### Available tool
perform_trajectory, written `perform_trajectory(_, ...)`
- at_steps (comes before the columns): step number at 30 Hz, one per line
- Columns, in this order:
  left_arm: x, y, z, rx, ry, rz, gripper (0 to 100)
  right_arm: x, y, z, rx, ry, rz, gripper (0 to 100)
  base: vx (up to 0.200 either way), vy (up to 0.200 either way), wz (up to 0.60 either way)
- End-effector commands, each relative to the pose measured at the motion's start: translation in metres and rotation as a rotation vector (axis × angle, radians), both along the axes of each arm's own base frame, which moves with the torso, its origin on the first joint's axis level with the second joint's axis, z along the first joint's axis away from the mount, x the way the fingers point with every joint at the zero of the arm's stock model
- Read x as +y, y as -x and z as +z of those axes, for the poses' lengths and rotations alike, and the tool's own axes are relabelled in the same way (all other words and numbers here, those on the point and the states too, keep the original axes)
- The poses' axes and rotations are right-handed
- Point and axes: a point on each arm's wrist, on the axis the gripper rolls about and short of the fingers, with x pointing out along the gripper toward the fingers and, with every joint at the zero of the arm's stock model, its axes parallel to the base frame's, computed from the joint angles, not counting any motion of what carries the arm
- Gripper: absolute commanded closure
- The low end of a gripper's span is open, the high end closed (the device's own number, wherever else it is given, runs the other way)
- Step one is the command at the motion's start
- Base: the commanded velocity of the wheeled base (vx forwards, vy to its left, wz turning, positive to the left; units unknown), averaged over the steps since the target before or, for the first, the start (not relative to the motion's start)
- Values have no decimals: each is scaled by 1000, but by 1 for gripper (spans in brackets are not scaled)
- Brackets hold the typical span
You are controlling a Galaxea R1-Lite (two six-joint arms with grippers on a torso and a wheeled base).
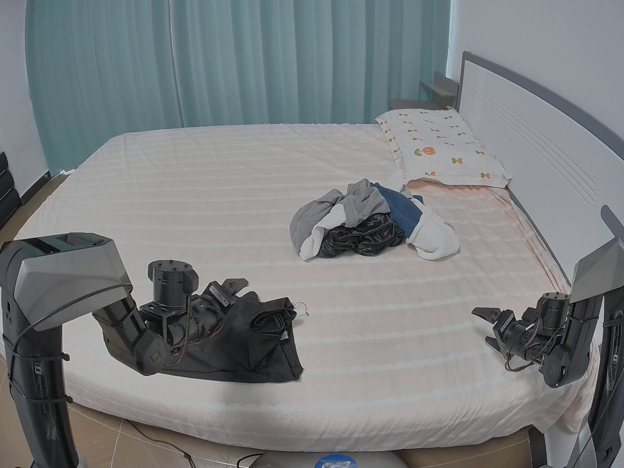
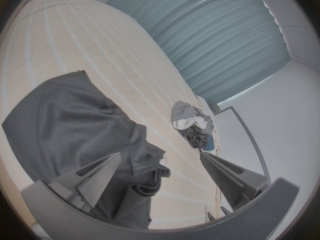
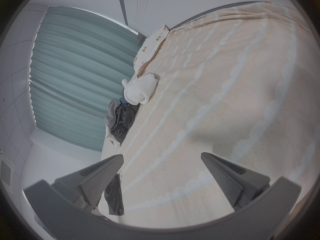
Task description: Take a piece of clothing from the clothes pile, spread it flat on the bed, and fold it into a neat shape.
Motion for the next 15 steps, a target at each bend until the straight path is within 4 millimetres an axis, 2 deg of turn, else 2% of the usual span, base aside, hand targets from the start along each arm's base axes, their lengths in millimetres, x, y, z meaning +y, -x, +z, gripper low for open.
perform_trajectory(1, 26, 4, -4, 40, 13, 37, 0, 0, 0, 0, -6, 4, 1, 0, 0, 0, 0)
perform_trajectory(15, 27, 3, -5, 49, 22, 13, 0, 0, 0, -1, -7, 5, 2, 0, 0, 0, 0)
